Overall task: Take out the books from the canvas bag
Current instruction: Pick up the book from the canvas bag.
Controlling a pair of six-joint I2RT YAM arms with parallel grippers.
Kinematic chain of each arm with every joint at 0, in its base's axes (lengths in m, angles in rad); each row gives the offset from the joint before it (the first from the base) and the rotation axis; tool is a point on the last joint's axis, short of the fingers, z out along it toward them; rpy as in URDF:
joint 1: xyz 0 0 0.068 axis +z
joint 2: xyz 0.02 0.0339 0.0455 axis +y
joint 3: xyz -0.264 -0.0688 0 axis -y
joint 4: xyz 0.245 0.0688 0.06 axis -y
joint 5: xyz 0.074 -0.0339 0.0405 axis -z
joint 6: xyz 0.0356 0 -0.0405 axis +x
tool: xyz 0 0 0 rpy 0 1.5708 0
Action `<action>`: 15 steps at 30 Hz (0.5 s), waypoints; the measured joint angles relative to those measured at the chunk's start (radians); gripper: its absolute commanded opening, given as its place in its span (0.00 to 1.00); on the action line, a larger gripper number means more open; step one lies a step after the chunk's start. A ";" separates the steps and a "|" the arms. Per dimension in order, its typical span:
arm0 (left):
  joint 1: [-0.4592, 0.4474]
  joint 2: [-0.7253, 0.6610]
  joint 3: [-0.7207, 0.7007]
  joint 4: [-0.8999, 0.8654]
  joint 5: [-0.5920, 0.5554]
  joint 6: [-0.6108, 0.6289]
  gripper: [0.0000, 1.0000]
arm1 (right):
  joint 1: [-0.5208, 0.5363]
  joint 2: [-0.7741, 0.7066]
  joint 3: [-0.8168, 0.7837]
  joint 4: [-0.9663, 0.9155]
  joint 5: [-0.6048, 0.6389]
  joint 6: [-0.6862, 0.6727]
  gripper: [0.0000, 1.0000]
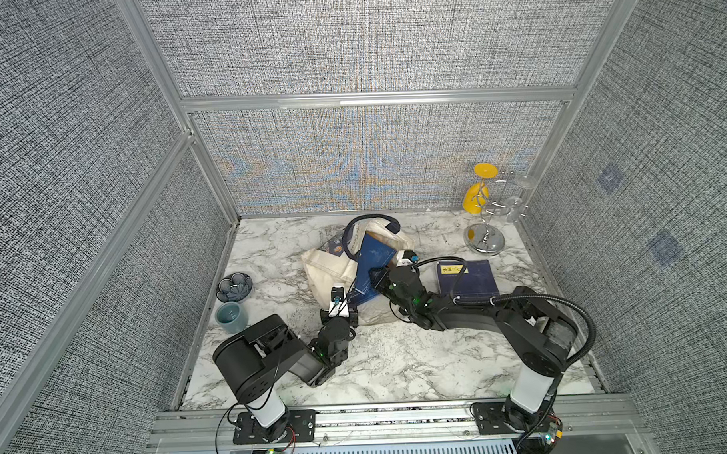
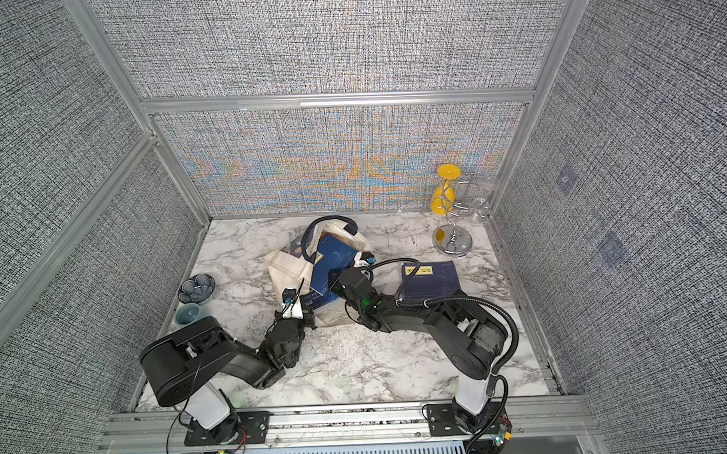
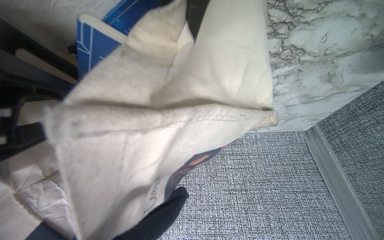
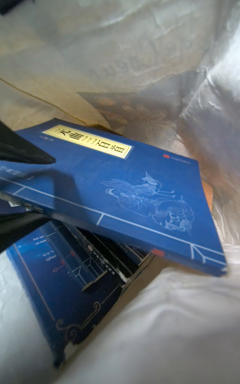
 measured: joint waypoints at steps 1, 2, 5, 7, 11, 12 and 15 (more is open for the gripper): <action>0.000 0.002 0.002 0.000 0.000 0.000 0.00 | 0.000 0.007 -0.002 0.012 -0.003 -0.002 0.41; 0.000 0.003 0.003 0.000 0.000 0.000 0.00 | 0.000 0.015 -0.005 0.025 -0.002 -0.003 0.41; 0.000 0.006 0.004 0.000 0.001 0.000 0.00 | -0.002 0.038 -0.011 0.072 -0.003 -0.006 0.37; 0.000 0.006 0.004 0.000 0.001 0.000 0.00 | -0.003 0.050 -0.019 0.107 -0.002 -0.005 0.28; 0.000 0.006 0.004 0.000 0.001 -0.003 0.00 | -0.003 0.051 -0.032 0.168 -0.002 0.000 0.12; 0.000 0.006 0.004 0.000 0.001 -0.003 0.00 | -0.004 0.048 -0.038 0.180 -0.002 0.004 0.10; 0.000 0.006 0.004 0.000 0.001 -0.003 0.00 | -0.004 0.026 -0.062 0.193 0.002 0.008 0.05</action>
